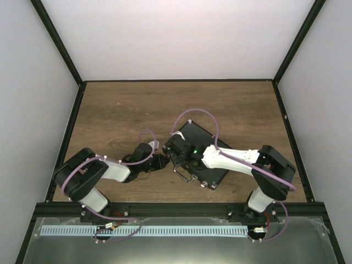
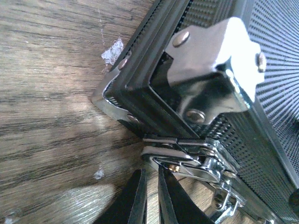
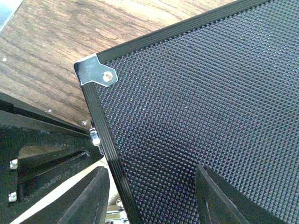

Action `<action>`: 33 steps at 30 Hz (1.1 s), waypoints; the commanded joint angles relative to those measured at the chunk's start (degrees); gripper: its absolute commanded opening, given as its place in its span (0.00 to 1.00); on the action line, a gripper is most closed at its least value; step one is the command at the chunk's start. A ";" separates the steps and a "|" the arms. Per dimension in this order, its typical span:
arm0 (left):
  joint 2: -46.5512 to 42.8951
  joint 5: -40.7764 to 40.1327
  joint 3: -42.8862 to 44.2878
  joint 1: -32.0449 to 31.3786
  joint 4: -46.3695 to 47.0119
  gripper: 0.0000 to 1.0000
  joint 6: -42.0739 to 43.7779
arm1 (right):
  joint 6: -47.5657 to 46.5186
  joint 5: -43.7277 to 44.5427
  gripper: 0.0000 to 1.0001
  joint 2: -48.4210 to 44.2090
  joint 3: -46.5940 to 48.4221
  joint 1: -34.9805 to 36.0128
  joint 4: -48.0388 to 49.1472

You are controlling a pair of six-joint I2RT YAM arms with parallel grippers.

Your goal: Pack up texas hold em set

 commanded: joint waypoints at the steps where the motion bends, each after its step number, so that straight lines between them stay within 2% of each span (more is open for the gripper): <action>1: 2.61 -4.95 0.21 -0.06 0.62 0.11 -0.84 | 4.02 -13.37 0.51 5.64 -4.43 1.97 -3.72; 6: -3.98 -11.16 -1.95 0.14 -2.87 0.17 -1.75 | 4.05 -14.02 0.51 4.09 -3.41 1.97 -3.70; 11: -15.16 -15.45 -1.77 0.36 -14.88 0.29 0.90 | 2.66 -12.81 0.53 1.42 1.34 1.97 -7.04; 15: -22.98 -12.91 2.32 -0.91 -22.57 0.37 2.83 | 1.84 -11.91 0.61 -3.84 2.88 1.76 -7.83; 19: -26.38 -12.47 8.38 -4.35 -29.11 0.48 2.61 | 1.58 -11.48 0.73 -9.06 2.42 -0.23 -8.17; 25: -28.04 -5.51 2.86 -4.72 -20.44 0.63 -6.97 | 2.66 -12.74 0.90 -16.29 -3.62 -8.30 -8.04; 29: -25.04 -3.78 2.49 -4.93 -18.74 0.65 -8.15 | 3.35 -18.26 0.94 -20.96 -9.17 -14.96 -4.89; 33: -20.51 -1.27 2.32 -4.93 -13.29 0.67 -9.39 | 4.57 -20.58 0.96 -23.53 -12.00 -16.88 -2.58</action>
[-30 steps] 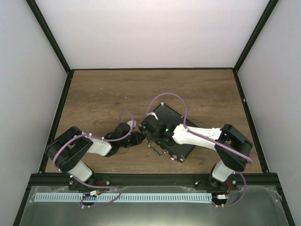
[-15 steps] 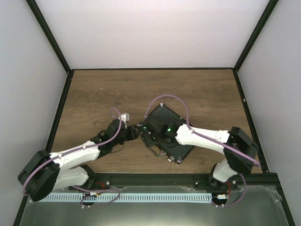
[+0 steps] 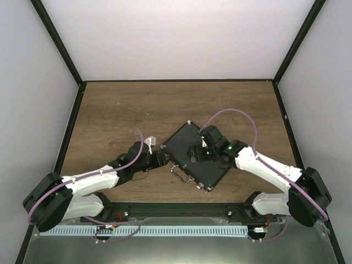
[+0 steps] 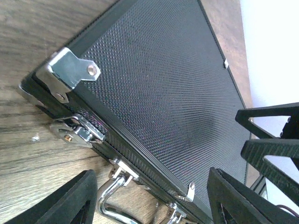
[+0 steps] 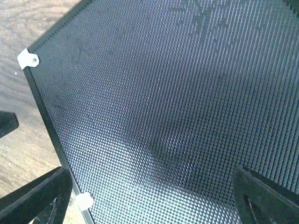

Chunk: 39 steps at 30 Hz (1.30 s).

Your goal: Pack up texas hold em set

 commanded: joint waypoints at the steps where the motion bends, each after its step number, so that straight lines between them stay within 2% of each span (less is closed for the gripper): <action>1: 4.20 4.18 -0.27 -0.32 8.02 0.67 -2.72 | 1.82 -4.64 0.96 -2.65 -2.02 -0.89 3.31; 12: 13.22 3.85 2.78 -0.21 11.61 0.68 -2.53 | 2.51 -6.66 0.97 -4.24 -3.93 -0.93 3.94; 19: 18.59 1.89 5.77 0.70 12.47 0.60 -0.66 | 1.46 -5.96 0.97 -3.48 -3.03 -0.88 2.41; 22: 21.55 0.87 9.08 1.70 10.57 0.58 2.17 | 1.24 -4.89 0.97 -3.08 -2.19 -0.91 1.18; 27: 28.77 3.29 15.04 6.17 12.60 0.56 5.51 | 1.28 -4.61 0.95 -2.00 -0.32 -0.88 -1.42; 29: 33.03 5.49 19.46 8.00 13.45 0.55 7.34 | 1.43 -4.36 0.95 -1.90 0.02 -0.88 -1.80; 34: 42.86 7.09 31.26 11.97 8.82 0.54 12.67 | 2.15 -3.64 0.94 -0.86 0.76 -0.88 -3.27; 37: 44.33 8.08 34.79 14.13 7.04 0.55 14.57 | 2.52 -3.11 0.94 -0.60 1.24 -0.93 -4.11; 39: 42.32 6.77 34.79 15.25 5.09 0.60 16.30 | 2.49 -2.33 0.93 -0.75 1.58 -0.89 -4.52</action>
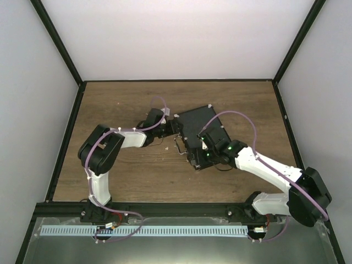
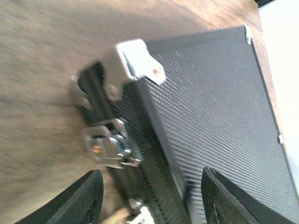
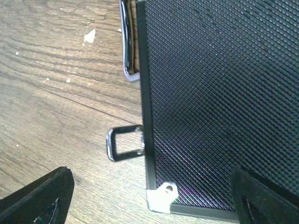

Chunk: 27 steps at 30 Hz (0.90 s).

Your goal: Pack up texas hold em set

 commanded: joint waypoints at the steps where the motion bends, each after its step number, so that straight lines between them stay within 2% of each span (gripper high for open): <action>1: -3.03 -3.18 1.11 3.10 -4.66 0.64 6.84 | 0.23 2.47 0.93 0.19 3.18 -0.07 -2.59; 4: -8.82 -6.32 -0.89 3.56 -8.82 0.72 10.40 | -0.51 3.22 0.92 0.78 4.42 -0.10 -4.31; 7: -15.61 -6.45 -5.18 3.21 -10.97 0.75 11.20 | -1.35 4.00 0.88 1.02 4.76 -0.07 -4.96; 13: -28.01 -4.36 -16.37 -2.30 -10.09 0.74 5.15 | -2.03 4.83 0.86 1.47 3.57 -0.06 -2.59; 14: -28.95 -3.80 -17.65 -3.63 -9.25 0.73 2.06 | -1.96 5.20 0.85 1.84 3.30 -0.09 -2.04; 18: -30.00 -2.69 -19.60 -9.71 -5.60 0.73 -3.44 | -1.20 5.67 0.80 4.18 3.11 -0.07 -0.56; 24: -25.79 -2.55 -17.85 -15.97 -2.72 0.73 -6.00 | -0.45 5.00 0.74 5.72 1.25 -0.07 1.66; 27: -24.09 -3.56 -17.52 -16.76 -2.80 0.66 -7.61 | 0.05 4.99 0.70 5.78 0.47 -0.06 1.88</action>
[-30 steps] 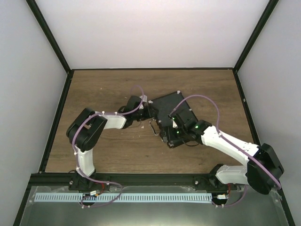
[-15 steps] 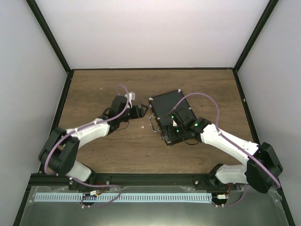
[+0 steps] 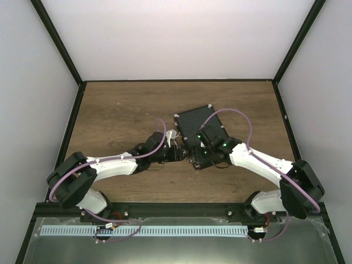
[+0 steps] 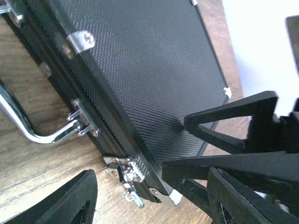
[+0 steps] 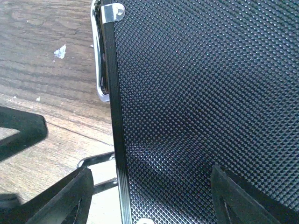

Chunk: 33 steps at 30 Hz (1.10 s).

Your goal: Pack up texas hold em set

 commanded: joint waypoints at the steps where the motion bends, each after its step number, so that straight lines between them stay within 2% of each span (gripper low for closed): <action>1: 2.58 -0.86 1.31 -1.34 2.36 0.65 -3.58 | 1.26 0.26 0.69 0.26 -1.77 -0.05 1.69; 6: 2.92 -3.42 0.78 -2.67 1.68 0.63 -5.19 | 2.01 3.11 0.66 -0.15 -3.21 -0.13 1.45; 11: 4.62 -2.30 0.85 -4.19 1.82 0.61 -5.35 | 2.90 6.73 0.64 0.35 -2.36 -0.22 -1.88; 21: 4.80 -4.81 -1.27 -4.69 2.43 0.43 -5.86 | 4.06 3.93 0.64 -2.76 -4.63 -0.26 -0.53; 33: 8.54 -5.75 -2.96 -4.66 3.06 0.37 -5.35 | 3.76 1.50 0.64 -3.35 -4.57 -0.31 1.12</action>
